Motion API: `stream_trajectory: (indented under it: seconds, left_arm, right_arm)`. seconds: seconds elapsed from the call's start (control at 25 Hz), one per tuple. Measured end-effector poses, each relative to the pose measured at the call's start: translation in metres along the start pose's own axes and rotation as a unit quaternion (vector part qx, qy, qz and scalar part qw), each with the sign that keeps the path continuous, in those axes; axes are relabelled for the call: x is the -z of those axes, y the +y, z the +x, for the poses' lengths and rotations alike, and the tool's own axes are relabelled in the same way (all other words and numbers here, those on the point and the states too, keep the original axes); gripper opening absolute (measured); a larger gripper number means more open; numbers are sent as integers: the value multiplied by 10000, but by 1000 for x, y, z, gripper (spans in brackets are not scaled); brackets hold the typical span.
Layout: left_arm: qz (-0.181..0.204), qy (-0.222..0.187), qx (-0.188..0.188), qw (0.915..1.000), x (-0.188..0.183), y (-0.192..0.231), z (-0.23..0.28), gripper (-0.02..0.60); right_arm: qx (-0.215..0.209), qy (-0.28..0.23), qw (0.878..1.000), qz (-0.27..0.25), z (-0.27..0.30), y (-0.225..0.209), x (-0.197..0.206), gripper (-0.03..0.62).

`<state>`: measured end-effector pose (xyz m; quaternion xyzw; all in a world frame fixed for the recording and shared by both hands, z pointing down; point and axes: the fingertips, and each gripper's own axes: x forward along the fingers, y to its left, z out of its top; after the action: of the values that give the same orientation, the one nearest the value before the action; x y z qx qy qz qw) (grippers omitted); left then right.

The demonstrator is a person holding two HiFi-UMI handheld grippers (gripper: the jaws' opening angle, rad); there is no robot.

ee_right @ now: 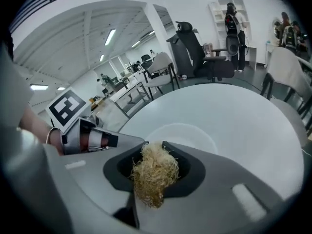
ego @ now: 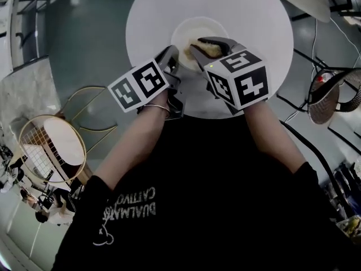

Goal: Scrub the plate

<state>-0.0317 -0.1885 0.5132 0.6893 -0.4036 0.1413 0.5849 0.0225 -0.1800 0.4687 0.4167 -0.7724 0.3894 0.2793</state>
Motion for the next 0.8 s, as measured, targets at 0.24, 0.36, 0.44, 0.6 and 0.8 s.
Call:
stream_trajectory:
  seconds: [0.24, 0.36, 0.44, 0.6, 0.8]
  left_arm:
    - [-12, 23, -13, 10000, 5, 2, -3, 34]
    - [66, 38, 16, 10000, 7, 4, -8, 34]
    - [36, 42, 48, 10000, 9, 5, -10, 31]
    - [-51, 22, 96, 9999, 10, 5, -11, 28]
    - [269, 166, -53, 9995, 13, 4, -14, 32]
  right_arm:
    - [72, 296, 9992, -277, 20, 12, 9, 91]
    - [179, 303, 9980, -521, 24, 13, 10, 87]
    - [234, 350, 9970, -655, 27, 10, 11, 86]
    - [283, 435, 9957, -766, 28, 7, 13, 86]
    - [328, 503, 9949, -811, 25, 5, 14, 86]
